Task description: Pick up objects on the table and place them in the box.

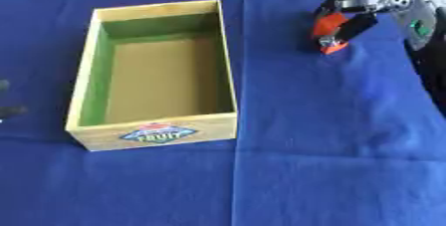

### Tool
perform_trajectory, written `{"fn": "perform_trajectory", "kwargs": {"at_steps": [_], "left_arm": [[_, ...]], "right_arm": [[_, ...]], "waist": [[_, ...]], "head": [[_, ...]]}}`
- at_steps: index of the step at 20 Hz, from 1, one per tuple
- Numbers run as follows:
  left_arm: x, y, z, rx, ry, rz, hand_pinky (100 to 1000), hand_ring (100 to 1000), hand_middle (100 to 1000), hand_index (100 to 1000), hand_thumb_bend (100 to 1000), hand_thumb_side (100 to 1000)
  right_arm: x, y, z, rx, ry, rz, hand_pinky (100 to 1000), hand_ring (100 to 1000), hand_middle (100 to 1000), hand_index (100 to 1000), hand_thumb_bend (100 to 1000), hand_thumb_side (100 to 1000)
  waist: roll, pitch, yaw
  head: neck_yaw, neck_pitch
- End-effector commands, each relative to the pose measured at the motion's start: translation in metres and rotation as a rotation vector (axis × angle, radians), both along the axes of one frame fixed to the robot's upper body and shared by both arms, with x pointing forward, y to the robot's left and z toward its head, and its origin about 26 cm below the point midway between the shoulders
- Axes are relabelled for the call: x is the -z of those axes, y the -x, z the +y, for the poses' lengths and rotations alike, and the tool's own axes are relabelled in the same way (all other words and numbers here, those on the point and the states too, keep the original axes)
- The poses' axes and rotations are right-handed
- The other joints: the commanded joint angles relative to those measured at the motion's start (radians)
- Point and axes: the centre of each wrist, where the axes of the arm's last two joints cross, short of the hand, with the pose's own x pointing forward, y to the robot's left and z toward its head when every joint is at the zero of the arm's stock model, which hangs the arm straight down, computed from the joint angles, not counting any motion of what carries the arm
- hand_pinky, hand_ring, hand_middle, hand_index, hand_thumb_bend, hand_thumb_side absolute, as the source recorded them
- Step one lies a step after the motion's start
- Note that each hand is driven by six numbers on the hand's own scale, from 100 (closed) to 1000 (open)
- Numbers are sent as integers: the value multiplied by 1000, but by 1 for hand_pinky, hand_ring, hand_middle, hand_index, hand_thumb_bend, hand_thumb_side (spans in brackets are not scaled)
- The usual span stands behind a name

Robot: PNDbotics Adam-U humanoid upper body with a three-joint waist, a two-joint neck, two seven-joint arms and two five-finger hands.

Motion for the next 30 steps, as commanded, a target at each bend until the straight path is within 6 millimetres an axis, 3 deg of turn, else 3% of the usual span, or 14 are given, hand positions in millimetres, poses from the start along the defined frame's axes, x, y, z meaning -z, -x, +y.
{"fn": "perform_trajectory", "kwargs": {"at_steps": [1,15,28,30], "left_arm": [[-6,3,1,6,-14,-21,632,815,777,768,100,983],[-4,3,4,-4,-22,-11,633,816,778,769,100,984],[-5,3,3,0,-27,-9,633,816,778,769,100,985],[-5,3,4,-1,-29,-9,634,817,779,769,100,984]], "right_arm": [[-16,5,-4,-94,126,99,912,924,903,1000,298,742],[-60,27,-4,-158,9,-50,915,921,898,1000,247,754],[-56,28,-10,-147,33,-39,913,923,900,1000,272,735],[-52,28,-15,-137,55,-25,913,933,923,1000,294,682]], "waist": [[1,-24,-1],[0,-40,-14],[2,-39,-18],[0,-38,-20]], "head": [[-3,-14],[1,-6],[2,-10],[6,-12]]}}
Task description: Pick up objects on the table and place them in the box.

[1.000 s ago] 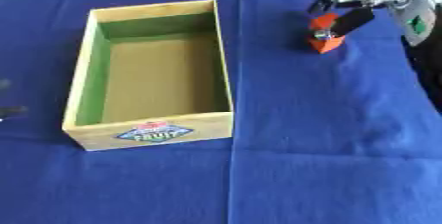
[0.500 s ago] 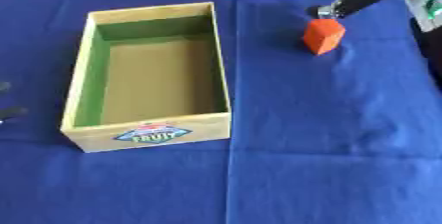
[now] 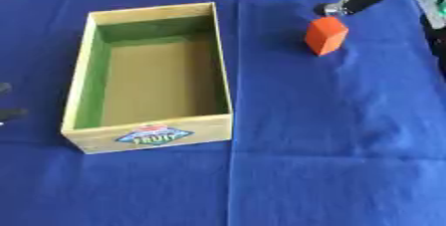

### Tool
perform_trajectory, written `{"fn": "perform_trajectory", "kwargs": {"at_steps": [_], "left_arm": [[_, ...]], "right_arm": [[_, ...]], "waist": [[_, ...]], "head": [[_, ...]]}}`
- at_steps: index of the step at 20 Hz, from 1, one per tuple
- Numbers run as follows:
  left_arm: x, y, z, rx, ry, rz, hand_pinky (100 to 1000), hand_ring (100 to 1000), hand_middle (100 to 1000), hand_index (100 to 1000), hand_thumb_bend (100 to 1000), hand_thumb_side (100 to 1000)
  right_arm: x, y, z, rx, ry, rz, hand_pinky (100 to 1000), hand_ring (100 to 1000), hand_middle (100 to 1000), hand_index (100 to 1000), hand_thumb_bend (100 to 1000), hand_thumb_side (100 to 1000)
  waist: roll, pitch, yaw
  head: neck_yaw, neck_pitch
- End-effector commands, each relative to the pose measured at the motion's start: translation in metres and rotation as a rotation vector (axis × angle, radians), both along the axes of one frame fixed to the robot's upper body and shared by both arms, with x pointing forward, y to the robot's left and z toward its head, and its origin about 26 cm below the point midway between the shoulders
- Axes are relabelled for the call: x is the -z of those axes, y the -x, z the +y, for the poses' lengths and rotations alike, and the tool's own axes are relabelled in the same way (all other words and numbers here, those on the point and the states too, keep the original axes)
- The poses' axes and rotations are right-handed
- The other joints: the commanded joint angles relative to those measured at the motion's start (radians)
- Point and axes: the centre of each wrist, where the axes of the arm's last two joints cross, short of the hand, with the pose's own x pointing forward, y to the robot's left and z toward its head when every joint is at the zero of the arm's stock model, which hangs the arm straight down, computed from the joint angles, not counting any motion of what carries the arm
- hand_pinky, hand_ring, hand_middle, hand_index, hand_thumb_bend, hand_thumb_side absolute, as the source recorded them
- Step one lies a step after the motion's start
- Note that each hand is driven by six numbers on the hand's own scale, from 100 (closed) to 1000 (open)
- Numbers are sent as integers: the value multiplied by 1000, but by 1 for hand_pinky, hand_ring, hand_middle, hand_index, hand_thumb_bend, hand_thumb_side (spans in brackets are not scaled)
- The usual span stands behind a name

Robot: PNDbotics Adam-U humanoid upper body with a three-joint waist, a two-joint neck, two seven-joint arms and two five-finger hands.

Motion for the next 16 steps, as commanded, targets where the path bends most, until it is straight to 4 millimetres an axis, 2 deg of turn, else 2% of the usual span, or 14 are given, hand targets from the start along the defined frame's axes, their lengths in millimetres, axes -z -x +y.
{"fn": "perform_trajectory", "kwargs": {"at_steps": [1,6,10,12,16], "left_arm": [[-8,2,3,-3,-25,-26,634,817,779,769,100,984],[-8,2,3,-1,-30,-26,634,817,779,769,100,982],[-8,2,4,-5,-35,-25,634,816,780,769,100,980],[-8,2,5,-8,-37,-25,634,816,780,769,100,980],[-8,3,4,-5,-40,-22,635,816,781,769,100,982]], "right_arm": [[-10,10,-19,-42,203,85,913,934,925,1000,294,671],[-6,17,-33,-44,364,108,908,929,925,1000,255,623],[-4,18,-40,-47,395,123,911,928,927,1000,292,623],[-5,20,-43,-36,411,122,910,927,928,1000,348,636],[-12,25,-44,-35,442,101,907,926,929,1000,369,618]], "waist": [[0,-28,-2],[-3,-28,-5],[-2,-31,-7],[-4,-32,-8],[-9,-34,-13]], "head": [[6,-12],[8,-13],[9,-13],[11,-13],[14,-18]]}}
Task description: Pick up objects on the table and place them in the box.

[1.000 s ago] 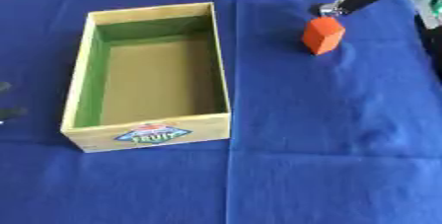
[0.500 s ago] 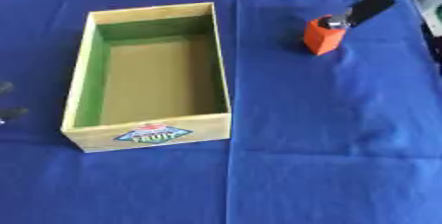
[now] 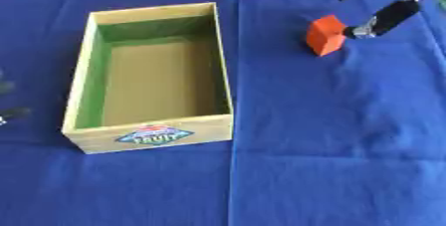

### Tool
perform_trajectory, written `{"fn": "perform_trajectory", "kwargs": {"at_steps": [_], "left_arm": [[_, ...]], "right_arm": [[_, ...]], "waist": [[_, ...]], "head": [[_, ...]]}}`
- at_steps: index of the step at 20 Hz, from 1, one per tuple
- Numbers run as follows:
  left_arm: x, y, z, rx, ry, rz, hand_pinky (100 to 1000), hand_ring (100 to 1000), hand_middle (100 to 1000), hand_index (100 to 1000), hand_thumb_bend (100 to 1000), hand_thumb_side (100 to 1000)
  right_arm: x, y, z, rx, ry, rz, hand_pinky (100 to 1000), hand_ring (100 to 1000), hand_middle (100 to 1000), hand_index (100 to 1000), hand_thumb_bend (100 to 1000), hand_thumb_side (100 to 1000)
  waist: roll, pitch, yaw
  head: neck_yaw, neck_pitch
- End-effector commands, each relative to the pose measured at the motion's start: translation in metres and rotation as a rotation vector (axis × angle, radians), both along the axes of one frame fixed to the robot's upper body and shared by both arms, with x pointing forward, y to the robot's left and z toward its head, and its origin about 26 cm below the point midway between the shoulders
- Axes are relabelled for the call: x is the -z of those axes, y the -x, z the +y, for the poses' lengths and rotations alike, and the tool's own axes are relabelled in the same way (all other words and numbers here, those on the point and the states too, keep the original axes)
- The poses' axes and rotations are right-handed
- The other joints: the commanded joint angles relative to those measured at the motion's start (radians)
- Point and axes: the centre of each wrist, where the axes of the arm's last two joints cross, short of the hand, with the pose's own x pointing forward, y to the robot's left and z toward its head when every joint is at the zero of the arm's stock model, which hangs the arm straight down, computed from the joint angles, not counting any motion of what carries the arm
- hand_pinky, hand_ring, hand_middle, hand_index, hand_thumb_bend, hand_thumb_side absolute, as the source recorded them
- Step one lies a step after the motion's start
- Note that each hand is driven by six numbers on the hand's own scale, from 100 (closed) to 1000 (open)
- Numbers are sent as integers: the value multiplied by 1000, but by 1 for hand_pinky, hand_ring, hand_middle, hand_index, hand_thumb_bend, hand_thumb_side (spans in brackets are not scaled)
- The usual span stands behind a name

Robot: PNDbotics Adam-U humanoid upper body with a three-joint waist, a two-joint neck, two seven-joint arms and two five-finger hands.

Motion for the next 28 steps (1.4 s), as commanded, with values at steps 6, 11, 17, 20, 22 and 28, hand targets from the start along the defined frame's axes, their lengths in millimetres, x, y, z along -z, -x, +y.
{"fn": "perform_trajectory", "kwargs": {"at_steps": [6,11,17,20,22,28], "left_arm": [[-7,3,3,1,-31,-18,635,816,782,770,100,984],[-7,2,2,6,-32,-18,635,816,783,770,100,981],[-7,2,2,7,-32,-17,635,816,784,769,100,979],[-7,2,2,6,-32,-18,635,815,783,769,100,979],[-7,2,2,6,-31,-18,635,815,783,769,100,979],[-8,2,2,7,-30,-20,636,815,783,769,100,978]], "right_arm": [[-29,16,-3,-101,224,112,911,921,933,1000,429,613],[-34,21,6,-103,286,89,908,947,954,1000,631,739],[-35,21,12,-128,315,86,897,947,951,1000,509,636],[-30,18,10,-118,348,113,894,946,950,1000,449,577],[-25,15,8,-111,363,134,891,941,944,1000,418,557],[-15,6,8,-118,386,179,890,938,944,1000,386,525]], "waist": [[-1,-31,1],[-3,-25,4],[-7,-19,8],[-9,-17,11],[-10,-15,13],[-9,-8,17]], "head": [[1,-19],[0,-21],[-2,-26],[-4,-29],[-8,-31],[-16,-32]]}}
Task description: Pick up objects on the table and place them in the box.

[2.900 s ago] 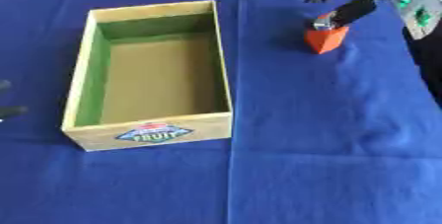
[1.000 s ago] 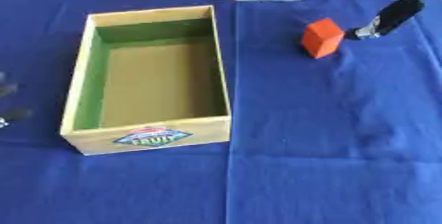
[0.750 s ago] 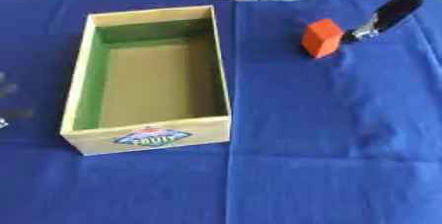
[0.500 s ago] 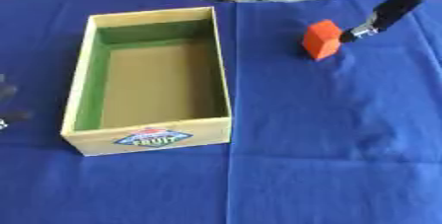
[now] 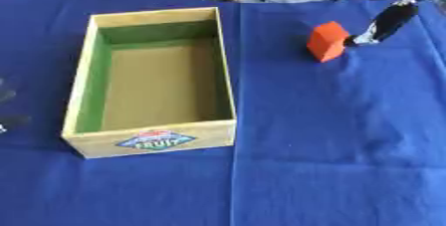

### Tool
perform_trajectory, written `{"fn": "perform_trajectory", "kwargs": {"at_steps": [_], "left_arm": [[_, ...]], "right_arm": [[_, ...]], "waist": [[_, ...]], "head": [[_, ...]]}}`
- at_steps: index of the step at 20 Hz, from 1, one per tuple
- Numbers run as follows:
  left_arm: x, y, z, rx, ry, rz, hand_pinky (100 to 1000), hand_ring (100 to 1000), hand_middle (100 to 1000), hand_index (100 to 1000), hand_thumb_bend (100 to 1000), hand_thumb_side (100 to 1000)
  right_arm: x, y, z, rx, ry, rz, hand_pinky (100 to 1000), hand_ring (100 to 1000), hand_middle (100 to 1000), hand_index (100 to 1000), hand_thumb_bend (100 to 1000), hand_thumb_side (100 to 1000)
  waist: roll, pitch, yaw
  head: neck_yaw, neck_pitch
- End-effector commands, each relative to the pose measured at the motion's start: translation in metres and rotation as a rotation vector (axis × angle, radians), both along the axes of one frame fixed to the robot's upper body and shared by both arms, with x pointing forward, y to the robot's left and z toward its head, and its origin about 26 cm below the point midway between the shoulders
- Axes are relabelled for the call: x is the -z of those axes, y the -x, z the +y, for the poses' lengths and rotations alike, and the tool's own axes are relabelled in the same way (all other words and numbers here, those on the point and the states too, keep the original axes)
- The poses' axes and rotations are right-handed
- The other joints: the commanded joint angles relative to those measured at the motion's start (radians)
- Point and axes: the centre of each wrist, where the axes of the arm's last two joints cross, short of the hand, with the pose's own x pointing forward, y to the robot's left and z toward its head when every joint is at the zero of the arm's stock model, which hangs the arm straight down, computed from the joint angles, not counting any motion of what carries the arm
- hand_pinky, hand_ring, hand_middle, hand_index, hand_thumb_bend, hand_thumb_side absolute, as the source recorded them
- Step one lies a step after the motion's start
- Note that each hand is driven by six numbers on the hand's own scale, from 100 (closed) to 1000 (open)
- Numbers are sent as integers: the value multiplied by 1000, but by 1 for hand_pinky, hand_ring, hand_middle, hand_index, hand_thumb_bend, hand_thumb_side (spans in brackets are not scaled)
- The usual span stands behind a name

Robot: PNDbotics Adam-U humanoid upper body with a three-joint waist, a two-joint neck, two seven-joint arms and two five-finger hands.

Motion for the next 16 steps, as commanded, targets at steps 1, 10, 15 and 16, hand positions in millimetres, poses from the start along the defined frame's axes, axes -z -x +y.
{"fn": "perform_trajectory", "kwargs": {"at_steps": [1,10,15,16], "left_arm": [[-8,2,2,2,-21,-28,636,815,783,769,100,978],[-8,2,1,7,-18,-28,636,815,782,769,100,982],[-8,2,1,10,-17,-27,637,815,782,769,100,983],[-8,2,1,11,-17,-28,637,815,782,768,100,983]], "right_arm": [[-12,3,-5,-58,272,215,890,938,944,1000,390,527],[-8,-5,5,-97,266,229,886,930,937,1000,382,535],[-10,-8,14,-111,262,222,884,931,941,1000,377,531],[-9,-9,15,-110,266,226,883,930,940,1000,377,528]], "waist": [[2,-20,2],[3,-14,7],[1,-11,10],[0,-10,10]], "head": [[-5,-10],[-11,-17],[-14,-20],[-15,-21]]}}
